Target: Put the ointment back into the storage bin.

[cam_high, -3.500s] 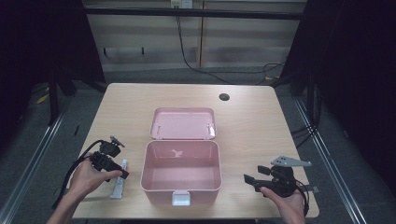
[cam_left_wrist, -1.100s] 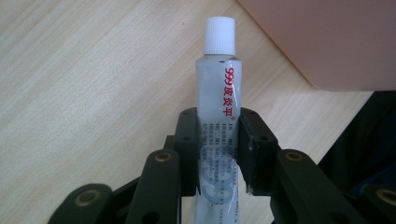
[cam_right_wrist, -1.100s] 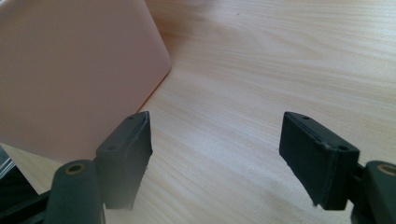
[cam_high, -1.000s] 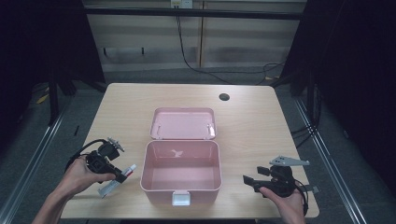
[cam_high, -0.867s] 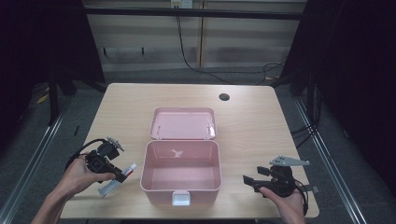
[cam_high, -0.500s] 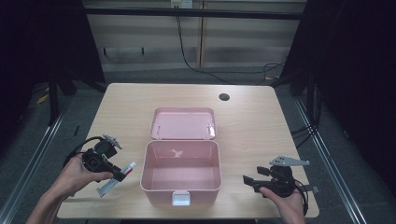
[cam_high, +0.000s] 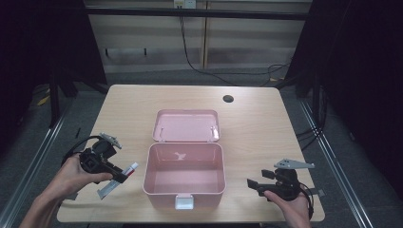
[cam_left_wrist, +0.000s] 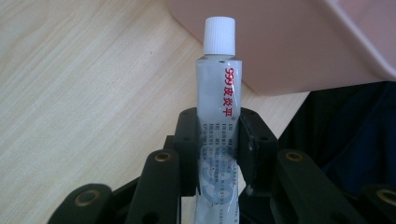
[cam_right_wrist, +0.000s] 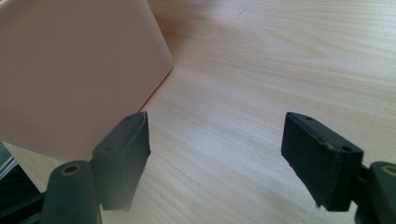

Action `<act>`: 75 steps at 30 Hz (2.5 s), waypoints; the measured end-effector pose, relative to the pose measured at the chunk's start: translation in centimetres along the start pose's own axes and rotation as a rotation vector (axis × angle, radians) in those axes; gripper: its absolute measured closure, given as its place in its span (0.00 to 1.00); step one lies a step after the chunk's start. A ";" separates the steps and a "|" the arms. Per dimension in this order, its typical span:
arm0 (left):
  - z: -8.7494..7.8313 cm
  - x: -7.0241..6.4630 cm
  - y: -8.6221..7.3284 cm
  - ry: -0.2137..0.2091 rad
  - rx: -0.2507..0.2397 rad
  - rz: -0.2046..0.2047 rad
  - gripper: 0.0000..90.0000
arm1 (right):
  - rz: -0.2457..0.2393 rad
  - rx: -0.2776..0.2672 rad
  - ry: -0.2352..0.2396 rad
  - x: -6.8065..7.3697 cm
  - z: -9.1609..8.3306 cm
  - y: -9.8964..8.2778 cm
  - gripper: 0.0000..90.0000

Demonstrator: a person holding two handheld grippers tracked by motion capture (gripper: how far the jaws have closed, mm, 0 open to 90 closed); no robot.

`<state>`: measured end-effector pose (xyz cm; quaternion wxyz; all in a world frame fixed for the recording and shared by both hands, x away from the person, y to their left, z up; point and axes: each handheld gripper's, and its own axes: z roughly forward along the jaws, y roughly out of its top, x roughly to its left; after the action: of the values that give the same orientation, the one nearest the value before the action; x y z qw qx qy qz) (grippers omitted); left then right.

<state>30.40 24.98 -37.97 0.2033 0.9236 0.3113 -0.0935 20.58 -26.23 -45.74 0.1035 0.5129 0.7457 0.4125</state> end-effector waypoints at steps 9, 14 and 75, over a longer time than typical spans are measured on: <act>-1.0 -0.3 0.4 0.000 0.007 0.036 0.79 | 0.012 0.005 0.004 0.0 0.0 0.0 0.25; -1.5 -0.5 0.9 -0.001 0.011 0.042 0.79 | 0.012 0.002 0.006 0.0 0.0 0.0 0.25; -3.6 -7.4 9.3 -0.023 0.001 0.264 0.79 | 0.020 0.004 0.019 0.0 0.0 0.0 0.25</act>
<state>30.43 15.80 -29.58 0.2171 0.9555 0.1845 -0.0765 20.56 -26.28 -45.75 0.0914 0.5165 0.7424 0.4168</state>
